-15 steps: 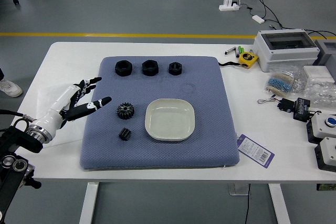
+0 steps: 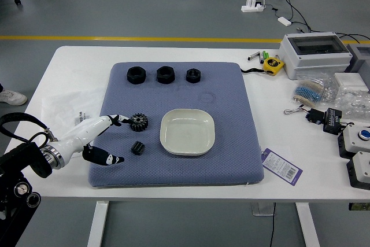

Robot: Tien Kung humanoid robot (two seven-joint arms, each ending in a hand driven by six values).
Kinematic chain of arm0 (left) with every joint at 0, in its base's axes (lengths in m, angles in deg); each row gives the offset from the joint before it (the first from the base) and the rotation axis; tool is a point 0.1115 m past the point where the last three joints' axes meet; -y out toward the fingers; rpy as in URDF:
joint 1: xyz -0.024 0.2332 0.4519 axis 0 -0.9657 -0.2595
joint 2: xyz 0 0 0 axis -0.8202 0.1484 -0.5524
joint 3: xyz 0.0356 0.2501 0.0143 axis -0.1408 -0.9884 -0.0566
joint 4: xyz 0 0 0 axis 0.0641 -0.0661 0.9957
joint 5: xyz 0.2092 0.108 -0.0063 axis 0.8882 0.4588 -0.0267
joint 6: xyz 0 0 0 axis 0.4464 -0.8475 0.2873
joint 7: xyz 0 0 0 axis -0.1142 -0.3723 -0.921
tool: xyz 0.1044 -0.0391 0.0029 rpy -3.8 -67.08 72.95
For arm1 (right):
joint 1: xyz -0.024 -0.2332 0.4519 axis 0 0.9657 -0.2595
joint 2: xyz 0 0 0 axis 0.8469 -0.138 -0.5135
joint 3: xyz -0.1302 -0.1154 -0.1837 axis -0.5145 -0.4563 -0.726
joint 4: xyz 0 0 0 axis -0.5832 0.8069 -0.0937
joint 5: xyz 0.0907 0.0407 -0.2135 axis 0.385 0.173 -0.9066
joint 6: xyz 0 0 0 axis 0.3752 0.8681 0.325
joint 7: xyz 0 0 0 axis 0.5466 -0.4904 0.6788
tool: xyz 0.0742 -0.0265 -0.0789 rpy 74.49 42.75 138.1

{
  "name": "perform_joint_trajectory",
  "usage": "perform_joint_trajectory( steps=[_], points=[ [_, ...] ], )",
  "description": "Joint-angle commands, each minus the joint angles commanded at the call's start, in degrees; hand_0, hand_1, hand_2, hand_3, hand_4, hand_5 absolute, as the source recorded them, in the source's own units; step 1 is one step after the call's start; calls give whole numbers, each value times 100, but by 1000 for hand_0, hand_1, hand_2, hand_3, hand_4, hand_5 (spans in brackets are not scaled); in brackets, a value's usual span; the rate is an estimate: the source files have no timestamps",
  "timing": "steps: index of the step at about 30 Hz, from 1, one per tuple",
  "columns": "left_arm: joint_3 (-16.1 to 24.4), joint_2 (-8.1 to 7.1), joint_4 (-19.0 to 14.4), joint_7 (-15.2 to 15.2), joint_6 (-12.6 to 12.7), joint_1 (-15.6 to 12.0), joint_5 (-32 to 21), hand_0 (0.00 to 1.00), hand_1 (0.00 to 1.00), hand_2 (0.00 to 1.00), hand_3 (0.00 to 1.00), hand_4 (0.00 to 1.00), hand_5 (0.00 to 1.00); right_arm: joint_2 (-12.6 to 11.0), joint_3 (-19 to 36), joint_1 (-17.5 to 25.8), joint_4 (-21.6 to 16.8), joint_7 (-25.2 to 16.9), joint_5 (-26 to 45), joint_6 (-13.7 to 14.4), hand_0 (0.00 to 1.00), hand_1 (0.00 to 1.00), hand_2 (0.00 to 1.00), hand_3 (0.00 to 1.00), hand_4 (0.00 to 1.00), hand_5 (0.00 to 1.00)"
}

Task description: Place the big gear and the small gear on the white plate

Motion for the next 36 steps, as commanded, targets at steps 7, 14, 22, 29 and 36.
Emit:
perform_joint_trajectory(
  steps=[7, 14, 22, 29, 36],
  points=[
    [-380, -157, -17, 146, 185, 130, 28, 763, 766, 846, 801, 802, 2, -4, 2, -10, -4, 1, 1, 6, 653, 661, 750, 623, 895, 792],
    [-632, -190, 146, 150, 193, 354, -31, 762, 764, 839, 800, 804, 2, -7, -1, -17, -3, -4, 4, 12, 650, 659, 751, 627, 895, 790],
    [-1000, -212, 483, 168, 210, 645, -21, 757, 759, 834, 798, 803, 2, -3, 2, -14, 3, -17, 2, 51, 648, 654, 746, 619, 875, 758],
    [-1187, -186, 702, 226, 264, 831, 20, 751, 746, 825, 799, 803, 2, -2, 8, -20, 1, -11, -4, 66, 646, 653, 745, 609, 868, 749],
    [-1357, -221, 926, 311, 338, 1068, 64, 737, 722, 788, 796, 801, 2, -8, 7, -31, -3, -8, -14, 74, 646, 654, 744, 608, 867, 748]
  ],
)
